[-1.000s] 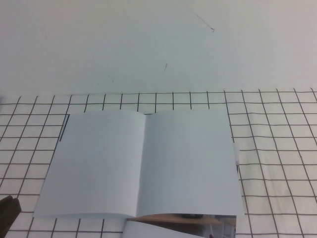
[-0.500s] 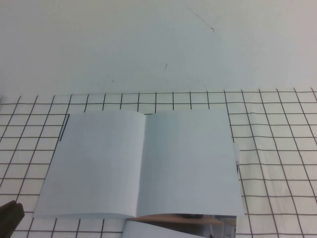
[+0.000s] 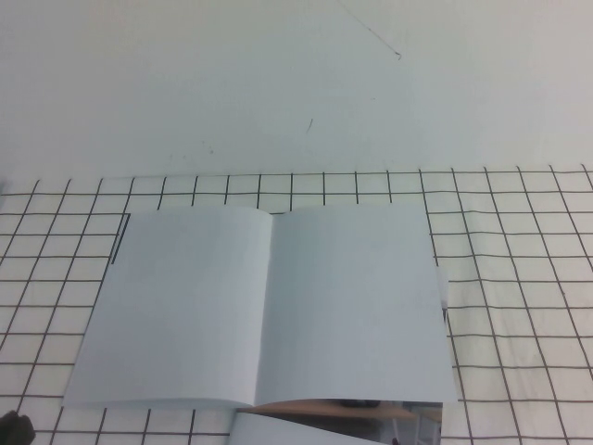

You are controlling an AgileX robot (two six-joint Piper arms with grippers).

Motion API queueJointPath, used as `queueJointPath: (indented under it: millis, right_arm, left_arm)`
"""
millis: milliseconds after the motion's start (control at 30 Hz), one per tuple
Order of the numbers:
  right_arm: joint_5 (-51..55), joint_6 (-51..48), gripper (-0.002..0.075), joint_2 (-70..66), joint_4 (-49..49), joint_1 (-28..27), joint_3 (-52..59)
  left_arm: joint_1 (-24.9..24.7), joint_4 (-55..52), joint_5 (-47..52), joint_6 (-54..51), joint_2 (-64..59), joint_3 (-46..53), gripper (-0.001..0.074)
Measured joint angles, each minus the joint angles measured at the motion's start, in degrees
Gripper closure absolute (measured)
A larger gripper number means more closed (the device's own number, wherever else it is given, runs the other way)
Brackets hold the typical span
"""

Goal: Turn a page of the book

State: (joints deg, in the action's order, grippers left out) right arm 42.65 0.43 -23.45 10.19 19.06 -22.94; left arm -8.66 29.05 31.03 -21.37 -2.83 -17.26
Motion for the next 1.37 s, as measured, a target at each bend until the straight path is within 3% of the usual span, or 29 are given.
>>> queueJointPath:
  millis: [400,967,1200,1367]
  right_arm:
    - [0.18,0.0,0.0726,0.1,-0.03,0.0,0.0]
    - [0.18,0.0,0.0726,0.1,-0.03,0.0,0.0]
    - [0.18,0.0,0.0726,0.1,-0.03,0.0,0.0]
    - [0.18,0.0,0.0726,0.1,-0.03,0.0,0.0]
  left_arm:
    - [2.21,-4.88,-7.58,0.0,3.6,17.81,0.0738]
    - [2.21,-11.6,-10.53,-1.46,3.75,18.29,0.0738]
    - [2.21,-18.91,-10.96,13.08,3.75,18.29,0.0738]
    - [2.21,-21.0,-11.09,16.33,3.75,18.29,0.0738]
